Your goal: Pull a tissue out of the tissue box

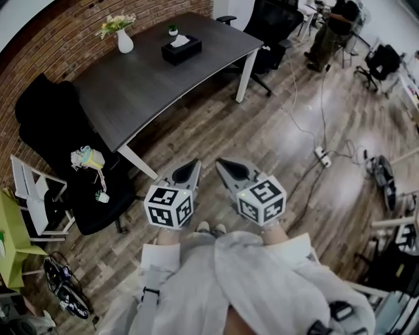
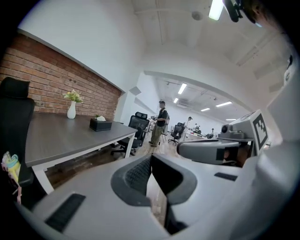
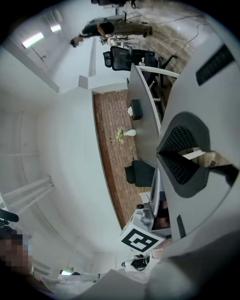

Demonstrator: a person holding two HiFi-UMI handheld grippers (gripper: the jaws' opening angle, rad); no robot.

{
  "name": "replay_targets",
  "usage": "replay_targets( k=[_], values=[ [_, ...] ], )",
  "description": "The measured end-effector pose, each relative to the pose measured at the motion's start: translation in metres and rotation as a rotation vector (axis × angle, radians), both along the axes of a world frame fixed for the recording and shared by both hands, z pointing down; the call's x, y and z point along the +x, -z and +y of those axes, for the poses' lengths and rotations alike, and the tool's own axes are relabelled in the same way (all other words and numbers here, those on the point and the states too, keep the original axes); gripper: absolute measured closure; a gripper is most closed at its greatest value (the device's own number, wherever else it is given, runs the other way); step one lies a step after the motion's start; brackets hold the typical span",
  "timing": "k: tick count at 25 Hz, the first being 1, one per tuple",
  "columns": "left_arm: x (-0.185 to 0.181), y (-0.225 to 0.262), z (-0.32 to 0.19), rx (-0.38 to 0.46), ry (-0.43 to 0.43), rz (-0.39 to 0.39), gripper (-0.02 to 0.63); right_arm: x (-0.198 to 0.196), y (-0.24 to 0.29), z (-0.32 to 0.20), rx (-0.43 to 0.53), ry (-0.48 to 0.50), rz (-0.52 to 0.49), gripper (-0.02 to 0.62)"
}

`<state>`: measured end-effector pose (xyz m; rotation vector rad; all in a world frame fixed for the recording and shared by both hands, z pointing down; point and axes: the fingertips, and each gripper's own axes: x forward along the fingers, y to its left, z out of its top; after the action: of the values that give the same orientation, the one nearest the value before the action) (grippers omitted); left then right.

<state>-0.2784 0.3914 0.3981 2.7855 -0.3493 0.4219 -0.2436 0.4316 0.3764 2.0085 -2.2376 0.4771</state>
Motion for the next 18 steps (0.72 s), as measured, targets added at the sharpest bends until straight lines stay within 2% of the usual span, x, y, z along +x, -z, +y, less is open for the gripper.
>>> replay_targets(
  k=[3,7,16,18],
  values=[
    [0.006,0.009,0.006,0.049,-0.025,0.049,0.601,0.009,0.000,0.005,0.021,-0.022,-0.024,0.592],
    [0.011,0.007,0.011,0.097,-0.007,0.042,0.600,0.022,-0.010,0.015,0.016,-0.049,-0.049,0.591],
    [0.015,-0.020,0.026,0.030,0.010,-0.018,0.598,0.040,-0.030,0.036,-0.013,-0.101,-0.082,0.589],
    [0.018,-0.027,0.025,0.020,0.005,-0.037,0.598,0.045,-0.032,0.036,-0.018,-0.119,-0.080,0.562]
  ],
)
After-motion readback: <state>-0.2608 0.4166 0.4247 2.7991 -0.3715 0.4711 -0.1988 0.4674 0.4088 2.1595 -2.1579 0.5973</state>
